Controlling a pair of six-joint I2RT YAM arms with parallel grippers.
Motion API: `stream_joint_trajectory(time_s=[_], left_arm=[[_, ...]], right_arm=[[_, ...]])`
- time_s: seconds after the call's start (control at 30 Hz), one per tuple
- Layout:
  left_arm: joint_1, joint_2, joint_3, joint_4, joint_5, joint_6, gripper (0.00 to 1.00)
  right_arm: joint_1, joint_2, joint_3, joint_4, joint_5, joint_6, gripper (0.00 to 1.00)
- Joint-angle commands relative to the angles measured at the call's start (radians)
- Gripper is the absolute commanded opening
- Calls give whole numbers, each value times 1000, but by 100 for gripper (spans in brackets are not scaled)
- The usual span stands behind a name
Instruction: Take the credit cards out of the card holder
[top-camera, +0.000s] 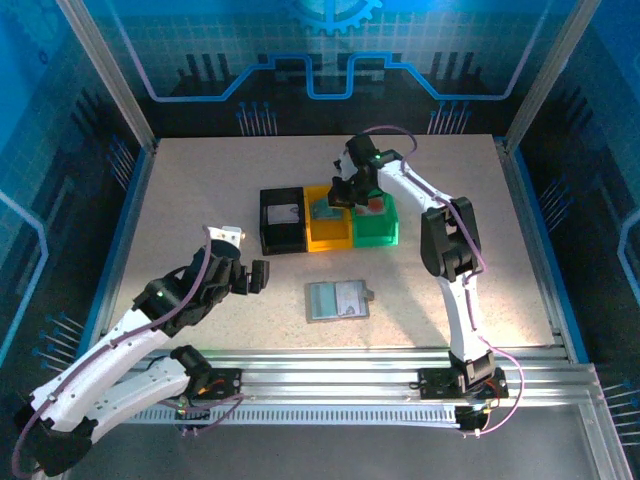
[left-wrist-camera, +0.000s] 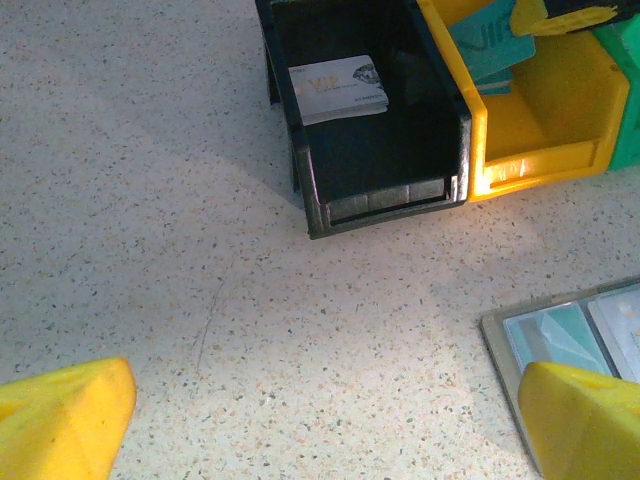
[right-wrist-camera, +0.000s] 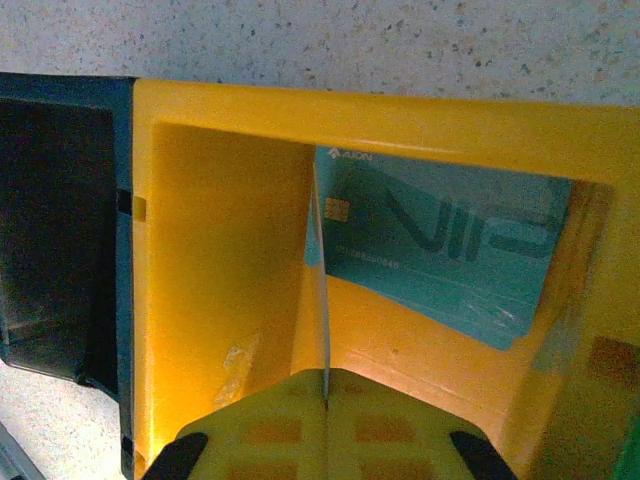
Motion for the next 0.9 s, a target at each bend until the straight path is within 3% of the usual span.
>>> stream_joint_trajectory(time_s=[0.0, 0.73, 0.87], left_arm=[[10, 1, -9, 1, -23, 24, 99], [13, 10, -11, 1, -23, 26, 99], [14, 11, -10, 1, -21, 25, 99]], right_arm=[[-8, 29, 48, -13, -25, 15, 0], [-14, 127, 168, -106, -8, 9, 0], [-14, 127, 180, -120, 4, 2, 7]])
